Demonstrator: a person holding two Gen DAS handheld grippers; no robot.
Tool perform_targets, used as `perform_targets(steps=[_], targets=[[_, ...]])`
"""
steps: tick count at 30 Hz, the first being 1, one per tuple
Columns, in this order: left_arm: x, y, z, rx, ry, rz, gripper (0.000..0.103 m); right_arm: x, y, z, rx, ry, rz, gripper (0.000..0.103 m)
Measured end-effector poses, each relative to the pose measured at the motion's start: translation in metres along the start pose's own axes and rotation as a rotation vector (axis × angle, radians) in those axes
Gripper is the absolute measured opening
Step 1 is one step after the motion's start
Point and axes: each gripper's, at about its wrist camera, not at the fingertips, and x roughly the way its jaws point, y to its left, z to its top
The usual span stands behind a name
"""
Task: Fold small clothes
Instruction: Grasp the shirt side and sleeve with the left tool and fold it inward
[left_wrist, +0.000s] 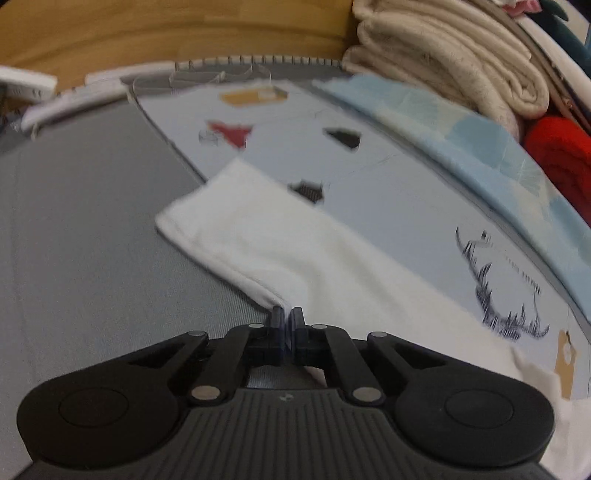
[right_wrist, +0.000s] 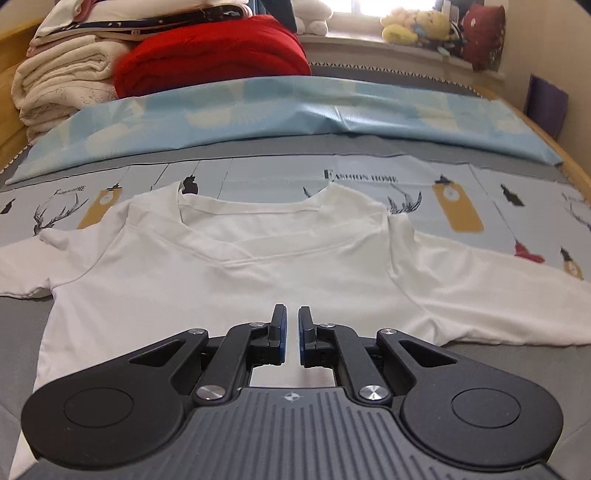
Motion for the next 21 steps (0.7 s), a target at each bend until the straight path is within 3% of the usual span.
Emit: perform_targets(steps=[3, 7, 9, 12, 15, 18, 21], targets=[[-0.052, -0.028, 0.022, 0.044, -0.125, -0.075, 0.002, 0.001, -0.002, 0.000, 0.005, 0.003, 0.000, 0.006], [-0.138, -0.081, 0.019, 0.120, -0.210, -0.204, 0.002, -0.004, -0.006, 0.005, 0.037, -0.023, 0.026, 0.006], [-0.177, -0.105, -0.005, 0.131, -0.243, -0.281, 0.002, -0.004, -0.011, 0.006, 0.061, -0.031, 0.023, 0.006], [-0.201, -0.132, -0.051, 0.127, -0.237, -0.385, 0.002, -0.006, -0.024, 0.004, 0.138, -0.044, -0.006, 0.006], [-0.199, -0.181, -0.091, 0.188, -0.144, -0.402, 0.002, -0.010, -0.038, 0.001, 0.188, -0.053, -0.013, 0.005], [-0.213, -0.242, -0.139, 0.347, -0.127, -0.456, 0.002, -0.012, -0.053, -0.004, 0.210, -0.051, -0.036, 0.004], [-0.241, -0.286, -0.183, 0.461, -0.122, -0.615, 0.002, -0.007, -0.072, -0.008, 0.265, -0.027, -0.060, 0.005]])
